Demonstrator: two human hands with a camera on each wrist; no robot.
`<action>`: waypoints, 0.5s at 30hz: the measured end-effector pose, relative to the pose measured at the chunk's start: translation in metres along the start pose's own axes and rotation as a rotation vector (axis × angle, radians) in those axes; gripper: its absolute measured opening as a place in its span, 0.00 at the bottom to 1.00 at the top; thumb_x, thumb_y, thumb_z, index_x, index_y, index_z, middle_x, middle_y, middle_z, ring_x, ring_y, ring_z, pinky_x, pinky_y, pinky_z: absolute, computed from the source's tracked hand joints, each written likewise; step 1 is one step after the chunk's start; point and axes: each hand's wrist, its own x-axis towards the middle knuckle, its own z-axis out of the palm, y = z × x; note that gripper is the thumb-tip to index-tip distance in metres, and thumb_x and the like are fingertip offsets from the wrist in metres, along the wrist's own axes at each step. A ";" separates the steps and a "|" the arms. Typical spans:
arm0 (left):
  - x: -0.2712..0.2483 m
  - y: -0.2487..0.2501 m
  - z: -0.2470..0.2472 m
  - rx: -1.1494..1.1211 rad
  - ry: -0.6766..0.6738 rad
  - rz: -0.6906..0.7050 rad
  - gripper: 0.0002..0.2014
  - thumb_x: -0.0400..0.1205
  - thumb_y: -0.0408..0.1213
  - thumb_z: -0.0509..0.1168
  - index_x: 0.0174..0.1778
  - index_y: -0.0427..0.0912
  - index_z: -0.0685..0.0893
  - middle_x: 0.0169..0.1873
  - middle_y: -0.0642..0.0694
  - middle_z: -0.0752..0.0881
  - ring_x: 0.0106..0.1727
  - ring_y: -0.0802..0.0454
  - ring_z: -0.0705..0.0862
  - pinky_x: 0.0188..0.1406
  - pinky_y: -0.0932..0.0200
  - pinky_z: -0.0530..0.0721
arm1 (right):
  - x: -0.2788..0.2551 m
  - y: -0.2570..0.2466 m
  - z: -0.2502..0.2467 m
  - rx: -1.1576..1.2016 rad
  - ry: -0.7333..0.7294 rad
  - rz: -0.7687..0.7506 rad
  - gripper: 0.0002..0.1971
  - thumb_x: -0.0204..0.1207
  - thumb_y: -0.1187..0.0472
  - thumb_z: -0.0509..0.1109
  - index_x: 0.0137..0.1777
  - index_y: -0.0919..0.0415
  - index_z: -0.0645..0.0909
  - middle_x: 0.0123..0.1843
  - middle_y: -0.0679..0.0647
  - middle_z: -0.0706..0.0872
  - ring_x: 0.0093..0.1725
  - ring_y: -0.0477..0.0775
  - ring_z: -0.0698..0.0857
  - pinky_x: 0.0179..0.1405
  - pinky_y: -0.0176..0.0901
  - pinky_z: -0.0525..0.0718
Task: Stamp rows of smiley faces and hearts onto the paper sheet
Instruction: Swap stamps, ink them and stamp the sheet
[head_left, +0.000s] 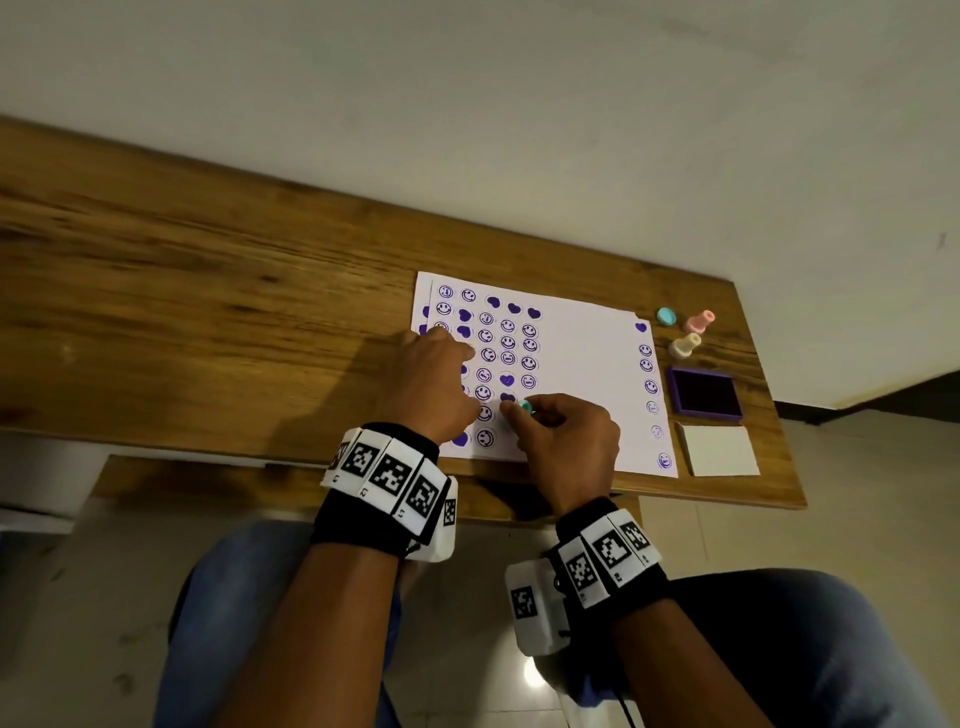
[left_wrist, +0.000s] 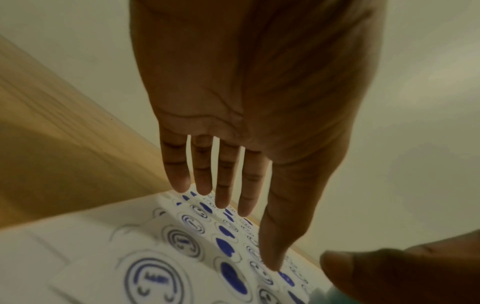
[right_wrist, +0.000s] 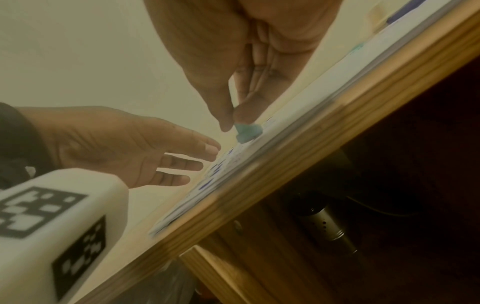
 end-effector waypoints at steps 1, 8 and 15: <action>0.000 0.000 0.001 0.016 -0.006 0.006 0.31 0.72 0.43 0.76 0.73 0.48 0.77 0.69 0.47 0.77 0.71 0.43 0.71 0.67 0.55 0.70 | 0.000 -0.001 0.000 0.000 0.002 0.002 0.18 0.70 0.41 0.80 0.49 0.54 0.93 0.39 0.47 0.93 0.38 0.46 0.90 0.45 0.54 0.92; 0.002 -0.001 0.003 0.094 -0.044 0.006 0.30 0.73 0.39 0.75 0.72 0.49 0.77 0.70 0.47 0.76 0.71 0.42 0.71 0.68 0.53 0.71 | 0.000 -0.007 0.001 -0.057 -0.031 0.006 0.15 0.71 0.42 0.80 0.46 0.53 0.93 0.37 0.44 0.90 0.40 0.46 0.89 0.48 0.52 0.90; 0.004 -0.002 0.005 0.125 -0.033 0.007 0.30 0.73 0.39 0.76 0.73 0.49 0.77 0.71 0.47 0.74 0.73 0.42 0.70 0.69 0.53 0.70 | 0.003 -0.015 0.001 -0.113 -0.050 0.016 0.15 0.73 0.43 0.79 0.44 0.56 0.92 0.40 0.50 0.93 0.42 0.51 0.89 0.51 0.50 0.87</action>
